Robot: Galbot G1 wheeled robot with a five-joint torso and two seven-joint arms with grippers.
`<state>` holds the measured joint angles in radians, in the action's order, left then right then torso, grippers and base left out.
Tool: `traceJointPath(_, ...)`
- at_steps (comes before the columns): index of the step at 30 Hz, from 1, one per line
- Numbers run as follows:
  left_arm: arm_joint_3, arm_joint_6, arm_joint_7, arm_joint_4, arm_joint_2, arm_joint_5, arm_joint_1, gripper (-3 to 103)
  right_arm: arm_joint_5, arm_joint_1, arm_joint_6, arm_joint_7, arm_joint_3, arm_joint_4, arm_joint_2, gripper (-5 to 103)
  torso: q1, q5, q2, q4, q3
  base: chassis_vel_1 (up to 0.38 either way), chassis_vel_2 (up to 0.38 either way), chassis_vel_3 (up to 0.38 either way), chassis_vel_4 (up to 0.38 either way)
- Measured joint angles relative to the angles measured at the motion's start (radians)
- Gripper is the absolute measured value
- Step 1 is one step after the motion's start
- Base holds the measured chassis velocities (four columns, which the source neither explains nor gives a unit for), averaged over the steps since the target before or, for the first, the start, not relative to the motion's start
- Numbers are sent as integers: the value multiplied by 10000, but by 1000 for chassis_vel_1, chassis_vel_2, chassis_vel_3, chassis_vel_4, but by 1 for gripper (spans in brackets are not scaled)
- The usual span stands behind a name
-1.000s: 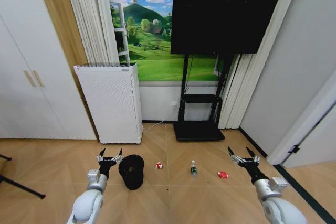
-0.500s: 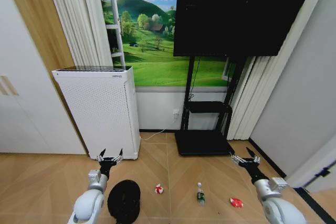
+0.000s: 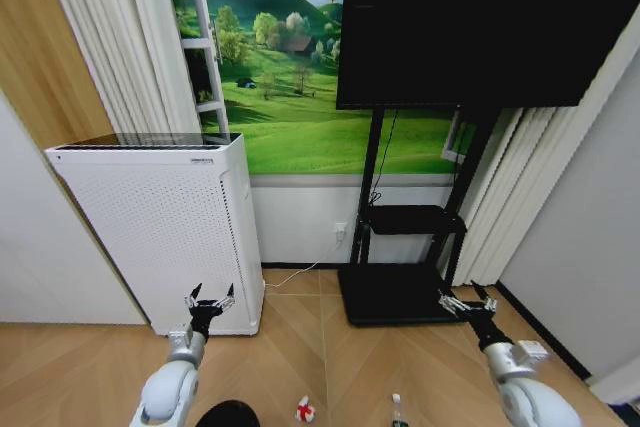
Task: Pick up the trash bin and place the garbage on the floor into it.
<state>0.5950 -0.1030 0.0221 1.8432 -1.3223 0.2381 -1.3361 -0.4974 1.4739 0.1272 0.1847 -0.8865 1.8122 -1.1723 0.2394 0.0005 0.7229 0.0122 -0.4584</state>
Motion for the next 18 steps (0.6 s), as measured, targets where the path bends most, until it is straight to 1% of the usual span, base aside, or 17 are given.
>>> traceJointPath(2,-2,-5,2,6,-6,-14,-30,100,-6,16,75,6,1,0,-33,100,-9,-10,3,-3,3,73,-52,-74,25)
traceJointPath(5,9,-5,2,10,-1,-17,-37,100,9,14,104,10,4,0,-50,100,-11,-1,3,-7,4,79,-57,-50,57)
traceJointPath(8,11,-6,1,12,2,-17,-38,100,53,0,120,10,4,2,-50,100,-11,-7,3,-6,4,0,0,0,0)
traceJointPath(18,10,-5,-4,20,-6,-16,-37,100,81,-10,146,30,-10,-10,-44,100,0,-5,2,-6,0,6,-5,-7,8)
